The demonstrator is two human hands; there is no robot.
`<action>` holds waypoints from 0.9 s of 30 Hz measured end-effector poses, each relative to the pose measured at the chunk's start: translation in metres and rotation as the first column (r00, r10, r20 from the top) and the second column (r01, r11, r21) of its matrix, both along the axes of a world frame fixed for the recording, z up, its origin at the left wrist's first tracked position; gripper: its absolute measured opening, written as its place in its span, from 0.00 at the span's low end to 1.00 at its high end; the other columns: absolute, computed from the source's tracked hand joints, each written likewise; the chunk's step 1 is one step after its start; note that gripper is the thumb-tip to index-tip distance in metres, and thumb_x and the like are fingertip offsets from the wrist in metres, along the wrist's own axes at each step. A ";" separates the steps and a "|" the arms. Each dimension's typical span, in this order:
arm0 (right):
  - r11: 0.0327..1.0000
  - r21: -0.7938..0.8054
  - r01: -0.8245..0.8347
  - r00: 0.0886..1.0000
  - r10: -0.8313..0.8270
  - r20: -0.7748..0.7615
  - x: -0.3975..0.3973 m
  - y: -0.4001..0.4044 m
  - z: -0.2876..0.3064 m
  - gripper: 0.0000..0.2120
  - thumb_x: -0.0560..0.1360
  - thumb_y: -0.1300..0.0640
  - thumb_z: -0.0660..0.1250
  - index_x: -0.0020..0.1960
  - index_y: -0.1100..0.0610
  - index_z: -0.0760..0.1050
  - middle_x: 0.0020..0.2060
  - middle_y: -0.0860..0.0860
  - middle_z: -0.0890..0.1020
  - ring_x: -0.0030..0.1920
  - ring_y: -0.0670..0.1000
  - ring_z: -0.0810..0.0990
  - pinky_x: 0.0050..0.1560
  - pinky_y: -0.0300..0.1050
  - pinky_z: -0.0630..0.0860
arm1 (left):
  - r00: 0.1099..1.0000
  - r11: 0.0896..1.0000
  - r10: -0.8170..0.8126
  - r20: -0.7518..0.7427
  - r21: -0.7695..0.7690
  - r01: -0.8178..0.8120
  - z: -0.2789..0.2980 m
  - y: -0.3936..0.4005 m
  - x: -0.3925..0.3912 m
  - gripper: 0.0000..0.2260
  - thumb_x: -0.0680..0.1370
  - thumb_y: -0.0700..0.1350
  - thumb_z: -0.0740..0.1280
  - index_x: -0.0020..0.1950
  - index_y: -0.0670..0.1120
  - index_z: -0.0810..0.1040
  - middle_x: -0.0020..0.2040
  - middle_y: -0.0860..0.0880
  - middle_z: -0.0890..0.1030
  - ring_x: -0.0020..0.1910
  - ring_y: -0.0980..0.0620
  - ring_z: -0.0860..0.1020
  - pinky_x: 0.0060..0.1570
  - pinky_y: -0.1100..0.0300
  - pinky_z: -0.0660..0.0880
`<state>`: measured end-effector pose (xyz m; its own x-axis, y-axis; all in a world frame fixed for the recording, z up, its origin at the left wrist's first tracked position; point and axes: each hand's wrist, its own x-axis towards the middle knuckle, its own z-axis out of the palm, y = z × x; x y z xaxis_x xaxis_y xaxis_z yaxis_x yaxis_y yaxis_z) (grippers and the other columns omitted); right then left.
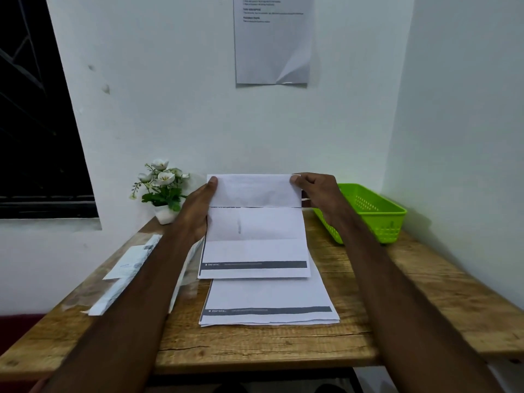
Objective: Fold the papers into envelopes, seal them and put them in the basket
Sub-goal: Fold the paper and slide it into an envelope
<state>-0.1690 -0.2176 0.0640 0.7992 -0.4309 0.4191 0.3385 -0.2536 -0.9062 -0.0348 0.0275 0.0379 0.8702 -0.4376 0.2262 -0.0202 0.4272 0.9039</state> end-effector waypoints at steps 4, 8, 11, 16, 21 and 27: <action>0.998 0.058 0.003 1.000 -0.004 0.019 -0.001 0.001 0.001 0.05 0.78 0.54 0.72 0.47 0.52 0.87 0.44 0.51 0.88 0.41 0.52 0.87 0.41 0.49 0.84 | 0.991 0.983 -0.135 0.007 0.125 0.133 0.001 0.011 0.001 0.21 0.80 0.51 0.70 0.68 0.40 0.79 0.63 0.40 0.83 0.62 0.41 0.82 0.59 0.43 0.81; 0.996 0.082 0.025 0.999 -0.029 0.042 -0.003 0.000 0.000 0.05 0.78 0.54 0.72 0.48 0.52 0.86 0.43 0.50 0.88 0.41 0.52 0.86 0.42 0.51 0.85 | 0.977 0.930 -0.213 0.021 0.309 0.196 -0.006 0.018 0.002 0.23 0.74 0.45 0.76 0.67 0.40 0.80 0.63 0.40 0.83 0.62 0.41 0.82 0.61 0.42 0.79; 0.996 0.085 0.032 0.998 -0.036 0.051 -0.004 0.002 0.002 0.04 0.78 0.54 0.72 0.48 0.52 0.86 0.43 0.50 0.87 0.42 0.52 0.86 0.42 0.51 0.85 | 0.984 0.938 -0.174 -0.025 0.299 0.174 -0.008 0.018 0.003 0.19 0.78 0.43 0.73 0.68 0.38 0.79 0.62 0.38 0.83 0.64 0.39 0.81 0.63 0.41 0.78; 0.999 0.035 -0.017 0.998 0.014 0.067 -0.011 0.004 0.008 0.05 0.79 0.53 0.71 0.50 0.50 0.87 0.46 0.49 0.88 0.45 0.50 0.87 0.40 0.44 0.82 | 0.982 0.962 -0.130 -0.136 0.223 0.158 -0.004 0.017 -0.001 0.15 0.83 0.42 0.66 0.68 0.38 0.77 0.63 0.37 0.82 0.57 0.39 0.82 0.49 0.43 0.83; 0.986 -0.109 -0.130 0.990 0.134 0.034 -0.022 0.001 0.015 0.10 0.77 0.60 0.74 0.58 0.56 0.85 0.51 0.48 0.88 0.51 0.43 0.85 0.43 0.38 0.81 | 0.964 0.974 -0.149 -0.218 0.134 0.181 0.000 0.018 -0.004 0.11 0.85 0.41 0.61 0.65 0.40 0.76 0.53 0.40 0.84 0.45 0.44 0.86 0.39 0.49 0.85; 0.934 -0.289 -0.210 0.976 0.217 -0.011 -0.031 0.001 0.017 0.13 0.78 0.68 0.69 0.61 0.61 0.83 0.65 0.47 0.82 0.65 0.44 0.80 0.58 0.43 0.80 | 0.956 0.981 -0.178 -0.231 0.034 0.191 0.005 0.018 -0.004 0.14 0.85 0.43 0.60 0.51 0.41 0.85 0.48 0.41 0.87 0.42 0.45 0.87 0.38 0.50 0.85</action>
